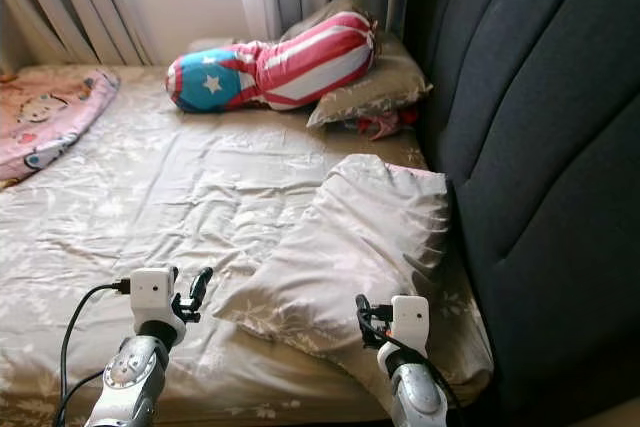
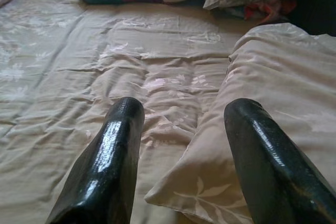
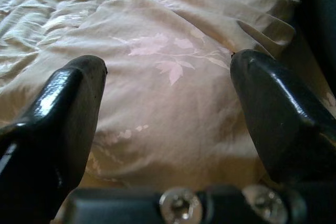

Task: Clean up the room

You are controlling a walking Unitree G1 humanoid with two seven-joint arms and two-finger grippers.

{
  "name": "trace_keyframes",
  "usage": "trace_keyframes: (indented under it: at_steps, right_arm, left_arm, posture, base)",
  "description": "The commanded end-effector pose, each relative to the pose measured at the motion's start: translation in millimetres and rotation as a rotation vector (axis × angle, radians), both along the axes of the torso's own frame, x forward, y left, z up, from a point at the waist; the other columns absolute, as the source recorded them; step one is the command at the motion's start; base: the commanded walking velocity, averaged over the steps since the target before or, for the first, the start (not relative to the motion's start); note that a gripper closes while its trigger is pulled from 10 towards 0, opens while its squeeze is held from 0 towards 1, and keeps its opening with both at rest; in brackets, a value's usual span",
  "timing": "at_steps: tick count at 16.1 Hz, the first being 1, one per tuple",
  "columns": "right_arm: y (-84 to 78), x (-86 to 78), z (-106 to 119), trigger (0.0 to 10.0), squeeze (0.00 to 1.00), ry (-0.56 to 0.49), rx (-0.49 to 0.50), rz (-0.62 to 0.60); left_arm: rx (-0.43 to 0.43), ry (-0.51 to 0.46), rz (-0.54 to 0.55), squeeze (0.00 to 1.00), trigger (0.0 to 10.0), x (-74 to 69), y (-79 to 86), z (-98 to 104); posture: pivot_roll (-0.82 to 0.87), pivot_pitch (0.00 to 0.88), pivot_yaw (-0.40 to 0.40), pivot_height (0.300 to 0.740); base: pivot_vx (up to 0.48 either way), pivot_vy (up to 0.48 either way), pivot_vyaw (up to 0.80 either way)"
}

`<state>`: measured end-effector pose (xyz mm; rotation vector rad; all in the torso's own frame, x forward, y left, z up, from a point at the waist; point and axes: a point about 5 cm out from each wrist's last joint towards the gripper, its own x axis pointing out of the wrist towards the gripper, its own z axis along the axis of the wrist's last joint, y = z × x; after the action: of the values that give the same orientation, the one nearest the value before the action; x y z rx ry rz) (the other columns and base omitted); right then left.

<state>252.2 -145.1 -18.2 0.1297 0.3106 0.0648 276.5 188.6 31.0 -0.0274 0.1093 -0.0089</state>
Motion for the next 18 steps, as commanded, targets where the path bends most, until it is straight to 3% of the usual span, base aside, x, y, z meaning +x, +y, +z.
trace_keyframes:
  at_steps: [1, 17, 18]
  right_arm:
    - [2.4, 3.5, 3.3, 10.0, 0.0, -0.017, 0.001, 0.005]
    - [6.8, 6.3, 1.4, 10.0, 0.0, 0.024, -0.01, 0.02]
    - [6.8, 5.6, 0.4, 10.0, 0.0, 0.028, -0.009, 0.021]
  left_arm:
    - [-0.005, 0.022, 0.001, 0.0, 10.0, -1.1, -0.8, -2.7]
    - [-0.005, 0.051, 0.003, 0.0, 10.0, -1.3, 0.9, -8.2]
    - [-0.004, 0.048, 0.003, 0.0, 10.0, -0.9, 1.0, -7.7]
  posture:
    - [0.01, 0.0, -0.017, 0.681]
    - [0.01, 0.0, -0.012, 0.681]
    - [0.01, 0.0, -0.013, 0.666]
  base:
    - [0.0, 0.0, 0.0]
    - [0.0, 0.0, 0.0]
    - [0.0, 0.0, 0.0]
